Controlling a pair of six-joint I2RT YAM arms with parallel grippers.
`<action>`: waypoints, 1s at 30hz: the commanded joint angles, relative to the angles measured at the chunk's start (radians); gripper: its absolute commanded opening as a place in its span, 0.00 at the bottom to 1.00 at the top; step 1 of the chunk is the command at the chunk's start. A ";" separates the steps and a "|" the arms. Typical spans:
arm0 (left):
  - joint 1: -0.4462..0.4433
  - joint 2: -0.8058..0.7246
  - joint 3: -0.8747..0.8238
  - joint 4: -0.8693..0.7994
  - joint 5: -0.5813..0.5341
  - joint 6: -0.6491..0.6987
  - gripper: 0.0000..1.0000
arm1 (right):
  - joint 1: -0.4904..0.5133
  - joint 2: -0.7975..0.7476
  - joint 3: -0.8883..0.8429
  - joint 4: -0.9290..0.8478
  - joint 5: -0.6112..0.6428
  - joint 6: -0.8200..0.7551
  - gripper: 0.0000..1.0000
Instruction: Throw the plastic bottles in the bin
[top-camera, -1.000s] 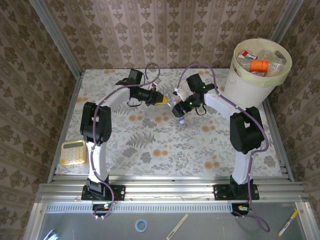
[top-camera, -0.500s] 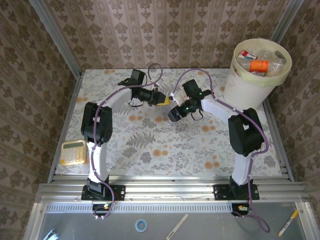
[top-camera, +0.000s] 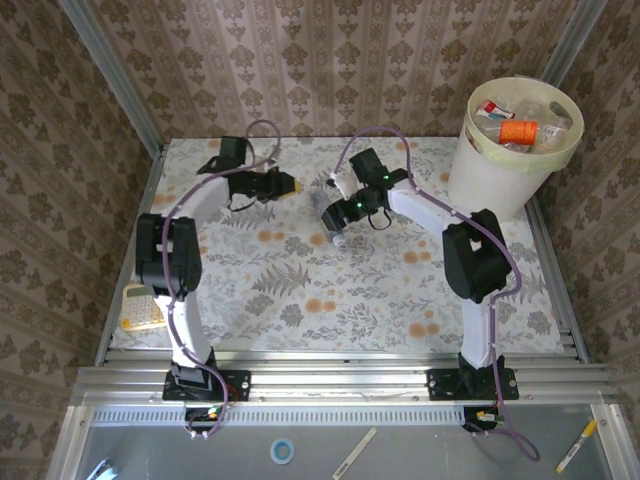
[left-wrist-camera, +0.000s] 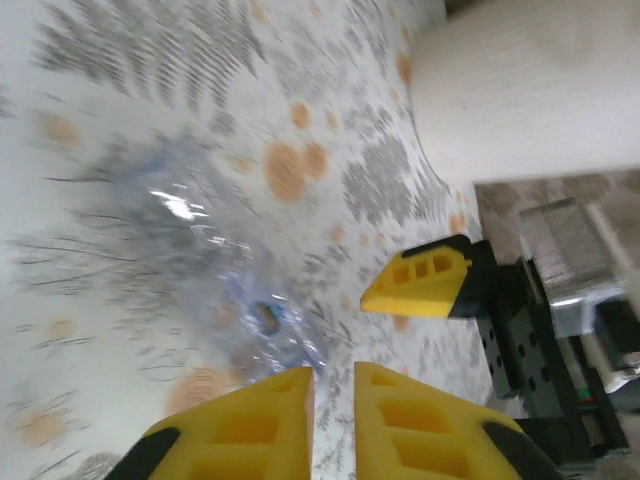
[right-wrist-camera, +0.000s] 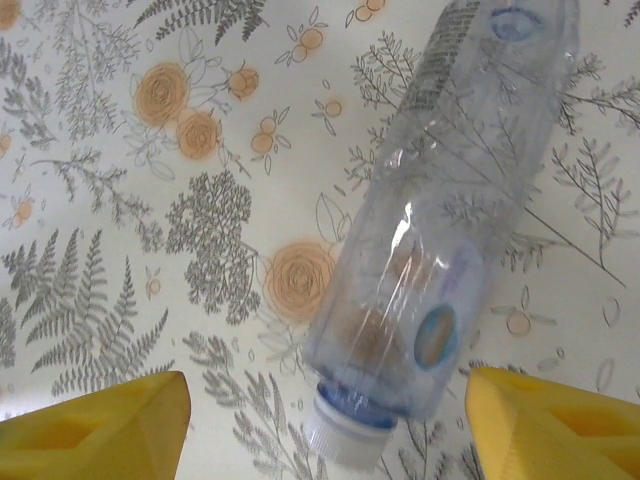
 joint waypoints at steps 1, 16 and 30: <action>0.006 -0.066 -0.063 0.065 -0.160 -0.061 0.27 | 0.026 0.098 0.109 -0.103 0.065 0.049 0.75; 0.095 -0.195 -0.112 0.056 -0.331 -0.028 0.70 | 0.100 0.358 0.380 -0.259 0.352 0.064 0.70; 0.057 -0.175 0.017 0.098 -0.364 0.012 1.00 | 0.110 0.038 0.197 -0.192 0.519 0.069 0.36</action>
